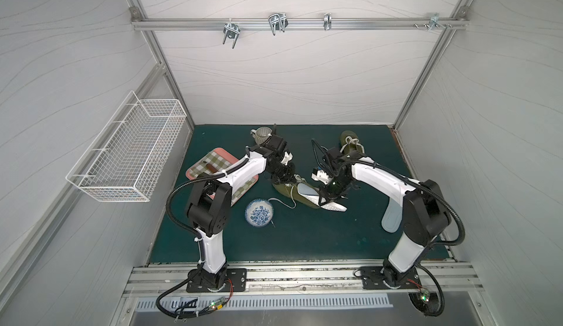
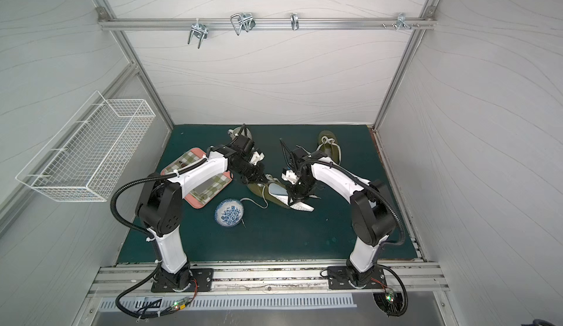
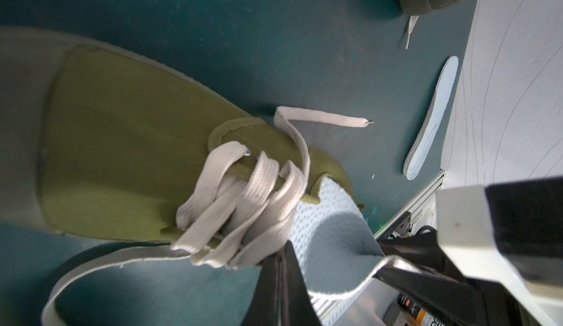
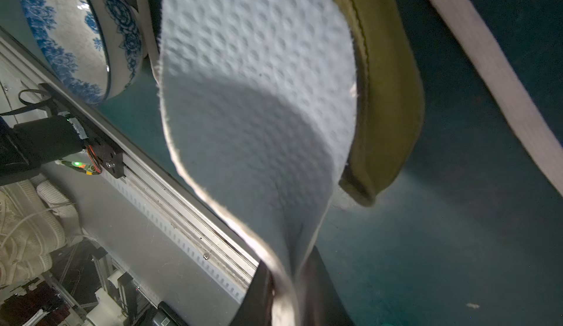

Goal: Insert the insole into the shoe

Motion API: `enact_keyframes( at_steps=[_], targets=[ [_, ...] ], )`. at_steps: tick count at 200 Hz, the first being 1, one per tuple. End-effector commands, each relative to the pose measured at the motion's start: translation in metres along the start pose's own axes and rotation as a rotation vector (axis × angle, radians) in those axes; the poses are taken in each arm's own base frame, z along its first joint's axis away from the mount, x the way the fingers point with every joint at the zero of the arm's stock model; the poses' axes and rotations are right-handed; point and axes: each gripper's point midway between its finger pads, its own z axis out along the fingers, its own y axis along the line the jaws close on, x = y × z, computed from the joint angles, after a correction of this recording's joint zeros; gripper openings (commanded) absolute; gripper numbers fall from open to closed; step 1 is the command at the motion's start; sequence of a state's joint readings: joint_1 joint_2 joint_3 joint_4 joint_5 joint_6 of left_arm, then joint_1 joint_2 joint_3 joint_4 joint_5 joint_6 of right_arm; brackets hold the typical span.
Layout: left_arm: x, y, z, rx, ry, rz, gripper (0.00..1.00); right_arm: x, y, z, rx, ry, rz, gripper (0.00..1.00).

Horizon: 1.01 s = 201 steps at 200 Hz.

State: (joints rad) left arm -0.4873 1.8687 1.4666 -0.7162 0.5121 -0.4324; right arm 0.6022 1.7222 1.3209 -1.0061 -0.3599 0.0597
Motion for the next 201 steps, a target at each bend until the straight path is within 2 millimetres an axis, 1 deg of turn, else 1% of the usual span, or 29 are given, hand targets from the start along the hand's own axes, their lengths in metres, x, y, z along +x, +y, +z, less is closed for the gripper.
enact_keyframes(
  at_steps=[1,62,88,104,121,137,148,156,182,201],
  targets=[
    [-0.010,-0.021,-0.013,0.042,-0.022,0.068,0.00,0.003,-0.003,-0.006,0.021,0.000,0.012,0.19],
    [-0.003,-0.022,-0.009,0.052,0.016,0.106,0.00,-0.011,0.000,-0.015,0.039,-0.008,-0.028,0.18],
    [-0.003,-0.022,-0.004,0.058,0.028,0.128,0.00,-0.013,0.000,-0.009,0.064,0.025,-0.073,0.18],
    [-0.004,-0.021,0.000,0.062,0.039,0.141,0.00,-0.013,0.000,-0.003,0.096,0.057,-0.132,0.17],
    [-0.007,-0.023,0.001,0.072,0.048,0.157,0.00,-0.013,-0.007,0.002,0.146,0.087,-0.182,0.16],
    [-0.011,-0.024,0.001,0.089,0.049,0.164,0.00,-0.015,-0.017,0.002,0.204,0.095,-0.227,0.15],
    [-0.014,-0.025,0.000,0.104,0.050,0.169,0.00,-0.018,-0.020,0.001,0.241,0.090,-0.258,0.14],
    [-0.016,-0.025,-0.001,0.114,0.052,0.171,0.00,-0.021,-0.021,-0.001,0.266,0.082,-0.314,0.13],
    [-0.019,-0.023,-0.004,0.123,0.074,0.180,0.00,-0.028,-0.015,-0.007,0.322,0.040,-0.431,0.13],
    [-0.020,-0.022,-0.005,0.132,0.086,0.186,0.00,-0.034,-0.010,-0.008,0.360,0.015,-0.514,0.10]
  ],
)
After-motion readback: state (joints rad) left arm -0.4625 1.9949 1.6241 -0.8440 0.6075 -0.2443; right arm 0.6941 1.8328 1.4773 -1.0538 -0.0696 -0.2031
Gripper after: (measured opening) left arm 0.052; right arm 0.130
